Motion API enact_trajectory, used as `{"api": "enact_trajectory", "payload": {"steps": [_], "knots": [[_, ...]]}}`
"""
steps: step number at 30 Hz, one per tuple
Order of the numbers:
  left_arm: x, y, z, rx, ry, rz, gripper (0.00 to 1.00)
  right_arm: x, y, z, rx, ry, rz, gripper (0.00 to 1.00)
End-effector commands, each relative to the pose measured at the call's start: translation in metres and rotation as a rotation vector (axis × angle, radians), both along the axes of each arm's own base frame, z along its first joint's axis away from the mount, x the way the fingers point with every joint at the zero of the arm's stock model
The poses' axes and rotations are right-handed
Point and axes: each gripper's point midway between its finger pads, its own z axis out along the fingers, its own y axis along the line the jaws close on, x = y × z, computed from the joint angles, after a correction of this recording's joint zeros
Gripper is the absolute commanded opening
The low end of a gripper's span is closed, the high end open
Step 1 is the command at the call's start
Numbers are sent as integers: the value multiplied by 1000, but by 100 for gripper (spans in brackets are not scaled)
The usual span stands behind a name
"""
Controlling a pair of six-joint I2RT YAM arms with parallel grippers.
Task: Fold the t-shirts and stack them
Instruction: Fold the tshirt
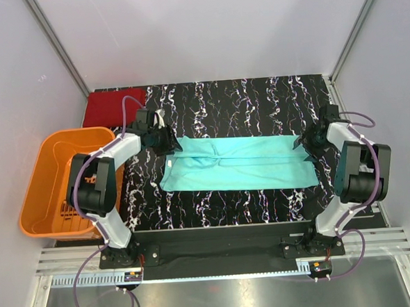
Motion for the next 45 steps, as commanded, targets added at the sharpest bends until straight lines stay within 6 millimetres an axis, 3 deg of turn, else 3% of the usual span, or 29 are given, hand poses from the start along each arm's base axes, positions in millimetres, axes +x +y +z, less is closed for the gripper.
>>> {"api": "enact_trajectory", "payload": {"steps": [1,6,10,12,15,16,19,20,22,23,25,26,28,29,32,35,45], "knots": [[13,-3,8,-28,-47,1,48,7,-13,-7,-11,-5,-54,67],[15,5,14,3,-81,25,46,11,-12,-2,-9,-17,-2,64],[19,9,29,13,-139,42,47,24,21,28,46,-154,156,69],[24,7,32,11,-143,30,47,37,38,48,45,-242,240,78],[30,4,32,5,-130,9,47,56,100,71,161,-348,448,86],[31,2,35,-5,-137,4,47,56,134,74,208,-360,541,87],[38,1,41,-15,-165,2,47,75,194,81,345,-404,687,88],[42,2,45,-14,-184,4,47,78,225,79,387,-403,746,87],[46,4,48,-12,-181,6,45,84,258,84,451,-437,814,87],[48,9,52,-10,-181,17,45,87,283,82,482,-432,858,86],[52,20,52,6,-176,53,42,92,301,70,509,-409,877,84],[55,31,49,-3,-165,87,41,96,313,77,516,-425,891,83],[58,36,41,-42,-139,98,36,101,320,70,540,-409,884,80],[63,43,40,-61,-137,122,23,106,323,71,547,-418,881,76],[73,41,30,-150,-103,128,11,106,336,64,596,-405,897,69],[78,37,20,-188,-76,125,10,103,346,52,618,-370,928,63],[84,33,0,-210,-33,141,11,94,361,14,645,-296,960,63]]}}
